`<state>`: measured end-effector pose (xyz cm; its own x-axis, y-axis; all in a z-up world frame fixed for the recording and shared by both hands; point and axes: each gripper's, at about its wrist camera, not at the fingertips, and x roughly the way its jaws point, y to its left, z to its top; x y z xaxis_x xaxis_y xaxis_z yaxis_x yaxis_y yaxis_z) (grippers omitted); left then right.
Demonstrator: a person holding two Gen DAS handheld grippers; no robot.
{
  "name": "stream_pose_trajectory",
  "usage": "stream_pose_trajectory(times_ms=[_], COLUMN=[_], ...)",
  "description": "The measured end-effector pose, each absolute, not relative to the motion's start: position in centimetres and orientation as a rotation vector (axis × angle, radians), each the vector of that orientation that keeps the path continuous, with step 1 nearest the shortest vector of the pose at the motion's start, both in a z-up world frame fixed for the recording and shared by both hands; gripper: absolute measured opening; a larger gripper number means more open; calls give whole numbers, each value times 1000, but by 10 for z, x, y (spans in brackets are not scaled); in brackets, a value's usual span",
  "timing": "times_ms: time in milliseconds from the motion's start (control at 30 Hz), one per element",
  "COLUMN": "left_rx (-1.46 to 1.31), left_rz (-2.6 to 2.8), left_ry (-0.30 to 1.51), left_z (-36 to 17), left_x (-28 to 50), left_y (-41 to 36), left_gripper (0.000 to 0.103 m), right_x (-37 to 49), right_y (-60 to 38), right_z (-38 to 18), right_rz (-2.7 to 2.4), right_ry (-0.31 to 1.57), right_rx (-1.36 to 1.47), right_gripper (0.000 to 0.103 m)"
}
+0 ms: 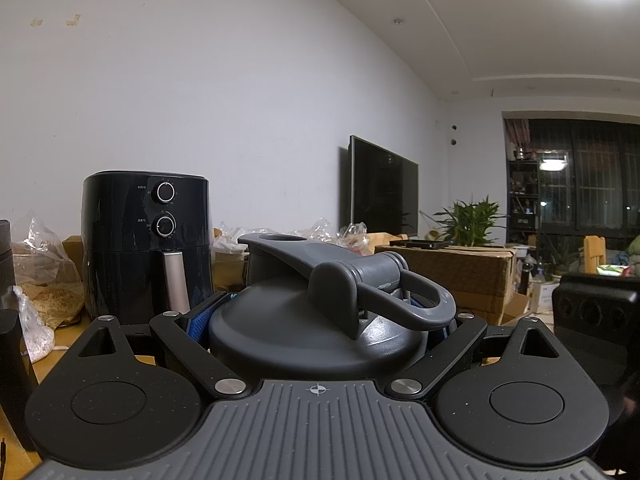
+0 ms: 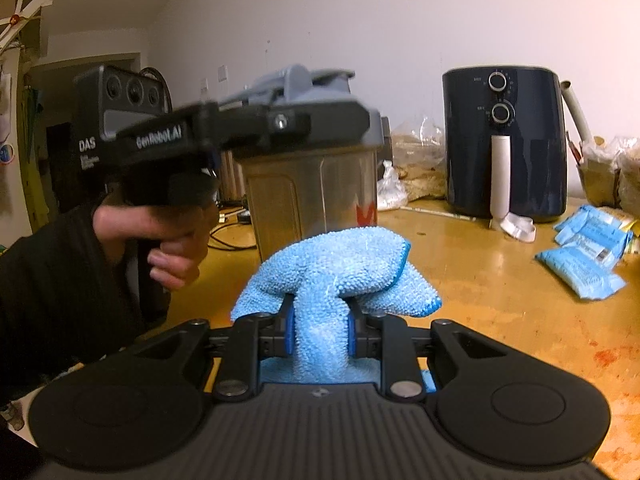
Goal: Clean container
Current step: 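Wipe the cloth up the bottle side with right tool while left tool holds bottle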
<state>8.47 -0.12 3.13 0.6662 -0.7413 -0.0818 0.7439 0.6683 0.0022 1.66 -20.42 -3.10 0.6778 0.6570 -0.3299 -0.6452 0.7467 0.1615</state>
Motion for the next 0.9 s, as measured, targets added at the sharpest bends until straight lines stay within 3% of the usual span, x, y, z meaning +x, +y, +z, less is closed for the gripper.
stream_pose_trajectory(times_ms=[900], left_rx=[29], left_rz=[-844], left_ry=[76], left_z=[31], left_x=[86], left_y=[-1], left_gripper=[95], right_x=[25], right_y=[-199], right_z=[-56], right_rz=[734], right_ry=[465], right_rx=[24], right_gripper=[18])
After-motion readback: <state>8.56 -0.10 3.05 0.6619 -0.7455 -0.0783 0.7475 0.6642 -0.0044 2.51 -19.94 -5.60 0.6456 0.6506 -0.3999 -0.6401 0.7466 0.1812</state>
